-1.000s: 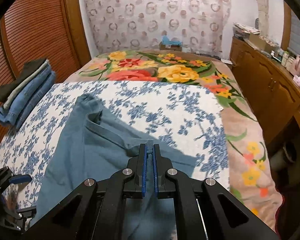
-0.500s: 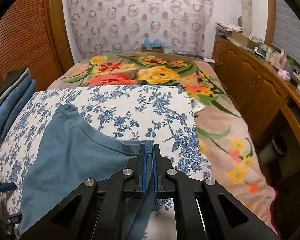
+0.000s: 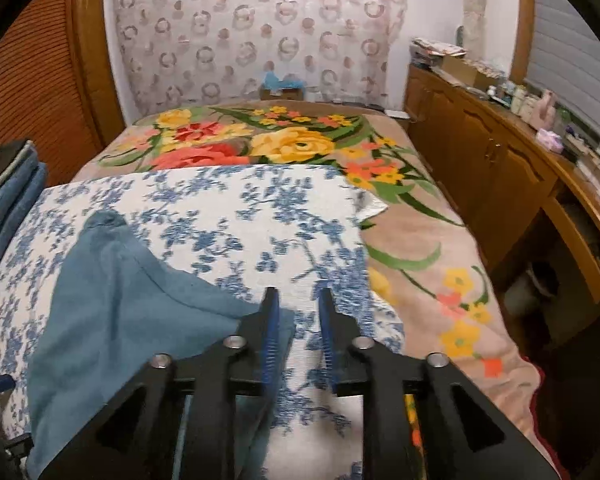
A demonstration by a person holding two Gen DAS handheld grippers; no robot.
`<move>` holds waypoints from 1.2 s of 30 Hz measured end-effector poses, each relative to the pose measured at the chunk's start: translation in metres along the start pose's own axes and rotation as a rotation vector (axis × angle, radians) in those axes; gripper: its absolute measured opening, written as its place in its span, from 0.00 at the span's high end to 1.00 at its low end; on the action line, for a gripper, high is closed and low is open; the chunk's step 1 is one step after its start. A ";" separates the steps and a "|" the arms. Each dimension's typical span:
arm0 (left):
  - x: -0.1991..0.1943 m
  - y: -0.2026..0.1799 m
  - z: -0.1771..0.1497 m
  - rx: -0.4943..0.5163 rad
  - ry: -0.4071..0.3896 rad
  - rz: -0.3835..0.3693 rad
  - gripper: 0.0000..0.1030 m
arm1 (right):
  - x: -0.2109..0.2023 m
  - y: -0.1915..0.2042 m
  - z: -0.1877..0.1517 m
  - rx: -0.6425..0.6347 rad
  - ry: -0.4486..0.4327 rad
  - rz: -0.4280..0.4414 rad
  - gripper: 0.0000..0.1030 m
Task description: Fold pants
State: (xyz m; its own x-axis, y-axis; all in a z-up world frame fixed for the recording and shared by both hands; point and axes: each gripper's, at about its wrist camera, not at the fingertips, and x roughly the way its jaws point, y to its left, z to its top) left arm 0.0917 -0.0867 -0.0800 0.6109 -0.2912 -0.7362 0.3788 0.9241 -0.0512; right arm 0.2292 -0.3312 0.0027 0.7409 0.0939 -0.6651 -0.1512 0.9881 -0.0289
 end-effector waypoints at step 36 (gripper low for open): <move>0.000 0.001 0.000 -0.008 -0.002 -0.008 0.33 | -0.046 0.003 -0.048 -0.066 -0.008 0.107 0.66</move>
State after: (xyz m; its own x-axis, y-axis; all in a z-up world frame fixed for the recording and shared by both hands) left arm 0.0924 -0.0855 -0.0798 0.6091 -0.2993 -0.7345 0.3784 0.9235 -0.0624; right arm 0.1634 -0.3379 -0.0026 0.7233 0.1994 -0.6611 -0.2719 0.9623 -0.0072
